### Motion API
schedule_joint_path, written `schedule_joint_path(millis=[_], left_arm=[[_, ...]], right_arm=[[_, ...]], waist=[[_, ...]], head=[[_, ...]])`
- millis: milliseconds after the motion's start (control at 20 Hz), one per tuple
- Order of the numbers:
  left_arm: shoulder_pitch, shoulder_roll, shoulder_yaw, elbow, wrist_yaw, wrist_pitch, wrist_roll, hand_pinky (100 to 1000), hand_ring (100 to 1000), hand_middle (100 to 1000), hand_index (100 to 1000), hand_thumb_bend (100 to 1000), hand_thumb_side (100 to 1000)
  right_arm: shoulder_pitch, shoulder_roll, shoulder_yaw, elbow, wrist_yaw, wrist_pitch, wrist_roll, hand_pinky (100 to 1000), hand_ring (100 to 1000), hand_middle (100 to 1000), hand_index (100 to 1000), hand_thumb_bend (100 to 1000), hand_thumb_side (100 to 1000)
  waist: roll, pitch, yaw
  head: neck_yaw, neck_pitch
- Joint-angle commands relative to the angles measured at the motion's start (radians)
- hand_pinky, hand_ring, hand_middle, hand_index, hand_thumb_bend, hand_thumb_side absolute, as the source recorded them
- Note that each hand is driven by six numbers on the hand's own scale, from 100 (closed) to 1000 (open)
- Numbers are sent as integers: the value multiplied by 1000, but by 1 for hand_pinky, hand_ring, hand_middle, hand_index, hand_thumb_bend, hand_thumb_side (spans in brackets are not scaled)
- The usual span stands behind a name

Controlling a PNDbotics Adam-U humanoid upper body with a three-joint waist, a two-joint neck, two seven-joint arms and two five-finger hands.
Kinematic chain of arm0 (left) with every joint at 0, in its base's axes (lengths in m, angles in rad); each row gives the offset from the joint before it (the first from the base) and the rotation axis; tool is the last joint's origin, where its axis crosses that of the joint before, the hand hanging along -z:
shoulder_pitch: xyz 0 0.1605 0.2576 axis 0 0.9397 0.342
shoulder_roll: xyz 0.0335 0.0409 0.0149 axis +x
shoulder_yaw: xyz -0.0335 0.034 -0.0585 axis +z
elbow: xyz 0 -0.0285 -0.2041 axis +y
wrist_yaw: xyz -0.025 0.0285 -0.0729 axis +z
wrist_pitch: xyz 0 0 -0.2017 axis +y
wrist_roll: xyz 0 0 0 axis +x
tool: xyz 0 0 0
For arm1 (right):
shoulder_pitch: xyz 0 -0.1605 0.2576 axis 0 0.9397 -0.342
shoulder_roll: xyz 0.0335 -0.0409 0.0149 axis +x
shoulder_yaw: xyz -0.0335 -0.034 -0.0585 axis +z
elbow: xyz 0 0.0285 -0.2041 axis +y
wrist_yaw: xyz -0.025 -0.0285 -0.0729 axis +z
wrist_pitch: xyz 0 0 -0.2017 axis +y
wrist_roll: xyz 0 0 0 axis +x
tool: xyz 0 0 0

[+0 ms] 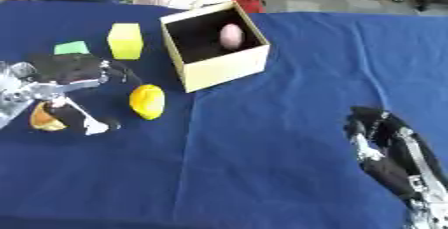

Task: Pick up objects on the table and place them in the box.

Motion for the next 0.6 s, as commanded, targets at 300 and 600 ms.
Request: schedule_joint_path(millis=[300,600], left_arm=[[-93,-67,-27,138,-105,-33,33,827,784,809,923,376,228],[-127,-117,-26,221,-141,-46,71,802,741,773,894,352,221]], right_arm=[[-8,-20,1,-22,-3,-1,5,653,656,644,764,100,384],[-10,-18,5,-23,-6,0,8,653,656,644,764,100,389]], waist=[[8,-28,-7],[6,-27,-15]], head=[[5,1],[13,-2]])
